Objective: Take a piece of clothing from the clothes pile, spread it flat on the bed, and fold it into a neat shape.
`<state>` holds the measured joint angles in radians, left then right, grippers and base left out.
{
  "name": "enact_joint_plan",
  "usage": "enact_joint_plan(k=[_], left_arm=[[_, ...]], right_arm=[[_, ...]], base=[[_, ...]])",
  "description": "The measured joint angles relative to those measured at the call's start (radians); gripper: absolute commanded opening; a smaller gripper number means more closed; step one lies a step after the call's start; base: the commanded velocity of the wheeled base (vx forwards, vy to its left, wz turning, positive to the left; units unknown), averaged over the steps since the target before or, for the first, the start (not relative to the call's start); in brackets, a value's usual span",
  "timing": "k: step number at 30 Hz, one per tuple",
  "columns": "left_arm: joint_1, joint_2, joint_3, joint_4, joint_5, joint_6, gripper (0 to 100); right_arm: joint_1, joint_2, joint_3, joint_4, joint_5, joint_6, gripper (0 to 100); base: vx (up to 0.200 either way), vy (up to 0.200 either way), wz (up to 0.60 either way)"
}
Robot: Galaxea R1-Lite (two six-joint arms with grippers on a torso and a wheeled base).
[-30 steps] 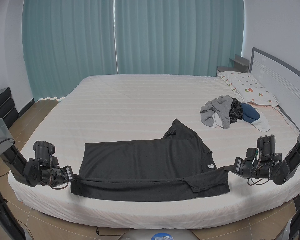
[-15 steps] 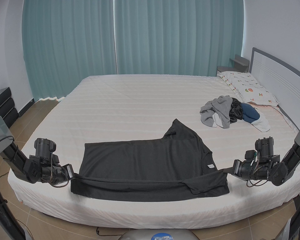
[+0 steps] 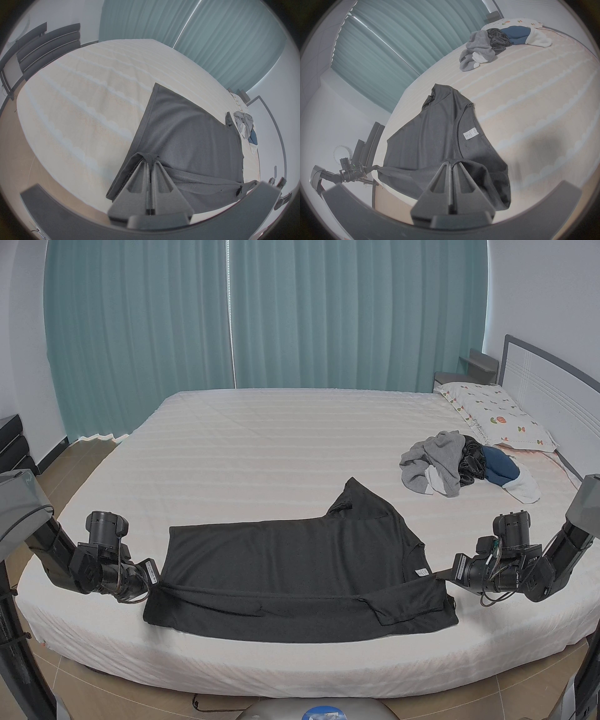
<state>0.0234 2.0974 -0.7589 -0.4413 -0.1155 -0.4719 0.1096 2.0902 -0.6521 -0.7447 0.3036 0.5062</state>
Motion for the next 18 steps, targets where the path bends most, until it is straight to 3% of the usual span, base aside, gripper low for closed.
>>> enact_joint_plan(k=[2, 3, 9, 18], left_arm=[[-0.001, 0.017, -0.013, 0.000, 0.000, -0.001, 100], [-0.001, 0.026, -0.017, 0.000, 0.000, -0.001, 100], [-0.001, 0.057, -0.039, 0.000, 0.000, -0.026, 100], [0.010, 0.041, -0.045, 0.012, -0.009, -0.083, 100]], right_arm=[[-0.003, 0.016, -0.014, 0.000, 0.001, 0.000, 0], [-0.005, 0.025, -0.019, 0.000, 0.002, 0.000, 100], [-0.007, 0.062, -0.043, -0.002, 0.005, 0.035, 100], [-0.012, -0.003, -0.036, 0.007, 0.006, 0.197, 100]], base=[[0.000, 0.000, 0.00], [0.000, 0.000, 0.00], [0.000, 0.000, 0.00], [0.000, 0.000, 0.00]])
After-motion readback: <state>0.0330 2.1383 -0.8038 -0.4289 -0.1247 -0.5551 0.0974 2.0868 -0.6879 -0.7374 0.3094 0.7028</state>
